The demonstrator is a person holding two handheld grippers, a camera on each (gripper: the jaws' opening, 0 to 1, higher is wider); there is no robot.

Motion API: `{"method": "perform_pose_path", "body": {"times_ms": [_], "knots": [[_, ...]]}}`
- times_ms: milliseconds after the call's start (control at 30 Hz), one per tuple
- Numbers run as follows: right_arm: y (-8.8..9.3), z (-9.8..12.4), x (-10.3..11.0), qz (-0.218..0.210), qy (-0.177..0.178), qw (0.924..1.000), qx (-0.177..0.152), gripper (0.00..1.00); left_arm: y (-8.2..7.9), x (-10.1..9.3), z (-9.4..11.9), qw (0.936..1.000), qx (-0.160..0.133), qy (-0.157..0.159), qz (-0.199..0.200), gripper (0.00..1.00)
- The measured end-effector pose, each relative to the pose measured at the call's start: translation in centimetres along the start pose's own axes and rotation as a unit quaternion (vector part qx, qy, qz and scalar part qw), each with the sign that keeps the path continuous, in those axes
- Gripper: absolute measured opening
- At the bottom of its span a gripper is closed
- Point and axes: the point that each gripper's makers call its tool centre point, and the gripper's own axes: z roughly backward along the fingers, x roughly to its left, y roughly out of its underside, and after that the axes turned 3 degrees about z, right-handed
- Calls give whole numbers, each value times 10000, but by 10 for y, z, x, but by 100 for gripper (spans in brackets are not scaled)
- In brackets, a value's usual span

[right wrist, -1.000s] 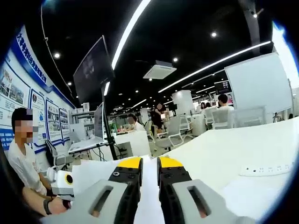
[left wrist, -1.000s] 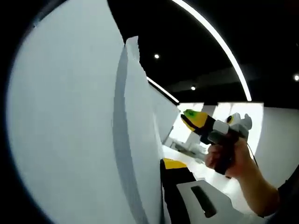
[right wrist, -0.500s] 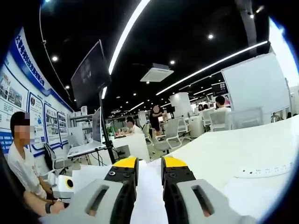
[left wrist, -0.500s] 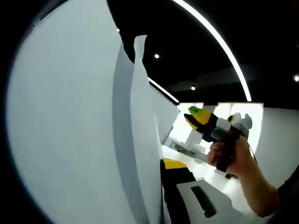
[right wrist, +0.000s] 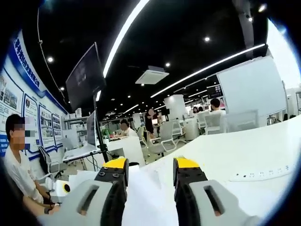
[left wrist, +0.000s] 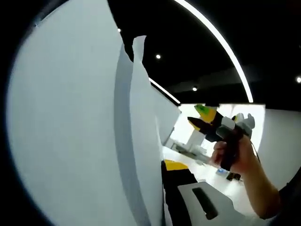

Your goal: Organize the stack of printing papers by aligning and flattening the scattered papers on the table

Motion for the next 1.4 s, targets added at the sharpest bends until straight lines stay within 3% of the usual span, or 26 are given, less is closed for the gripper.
{"method": "perform_pose_path", "body": {"times_ms": [400, 933, 1400], "knots": [[-19, 12, -14, -101, 368, 9992, -102, 65, 0, 1, 1, 10000, -10, -5, 31, 6], [-38, 31, -19, 163, 729, 9971, -111, 83, 2, -3, 1, 10000, -3, 0, 30, 6], [-44, 57, -28, 307, 1076, 9937, -104, 86, 2, -5, 1, 10000, -5, -7, 32, 6]]}}
